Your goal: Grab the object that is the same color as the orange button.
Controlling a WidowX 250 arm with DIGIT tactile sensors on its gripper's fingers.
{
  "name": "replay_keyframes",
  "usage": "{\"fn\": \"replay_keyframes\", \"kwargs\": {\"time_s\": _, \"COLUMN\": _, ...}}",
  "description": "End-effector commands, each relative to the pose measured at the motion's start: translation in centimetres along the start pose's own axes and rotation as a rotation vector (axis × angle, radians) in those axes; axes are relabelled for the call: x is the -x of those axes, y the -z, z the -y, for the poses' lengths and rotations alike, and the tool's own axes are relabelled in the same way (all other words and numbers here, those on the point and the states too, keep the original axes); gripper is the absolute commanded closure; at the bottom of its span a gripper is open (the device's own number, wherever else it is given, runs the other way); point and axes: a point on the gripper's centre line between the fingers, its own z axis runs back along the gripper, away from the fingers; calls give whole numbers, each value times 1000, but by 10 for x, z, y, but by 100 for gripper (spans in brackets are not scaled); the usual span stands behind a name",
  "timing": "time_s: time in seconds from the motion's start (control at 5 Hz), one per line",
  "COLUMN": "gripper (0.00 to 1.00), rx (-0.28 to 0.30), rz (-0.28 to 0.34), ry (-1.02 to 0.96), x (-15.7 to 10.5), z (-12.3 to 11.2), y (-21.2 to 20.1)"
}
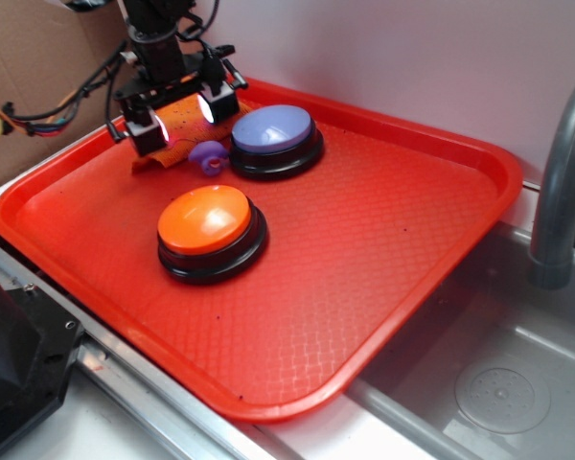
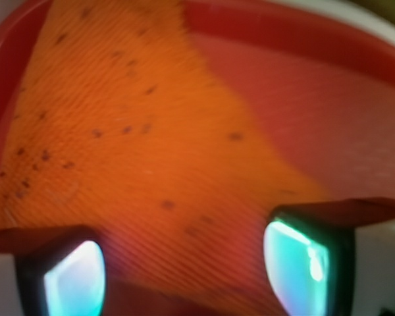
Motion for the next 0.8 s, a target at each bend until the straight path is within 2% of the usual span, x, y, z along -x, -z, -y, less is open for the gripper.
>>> {"fn": "replay_keyframes", "kwargs": {"time_s": 0.0, "gripper": 0, "rx": 97, "rz": -69, "ry": -24, "x": -31, "z": -5, "y": 12}}
{"fn": "replay_keyframes", "kwargs": {"time_s": 0.2, "gripper": 100, "rx": 104, "rz": -78, "ry": -29, "x": -31, "z": -6, "y": 13}}
{"fn": "replay_keyframes", "kwargs": {"time_s": 0.6, "gripper": 100, "rx": 109, "rz": -21, "ry": 8, "x": -28, "z": -7, "y": 3}}
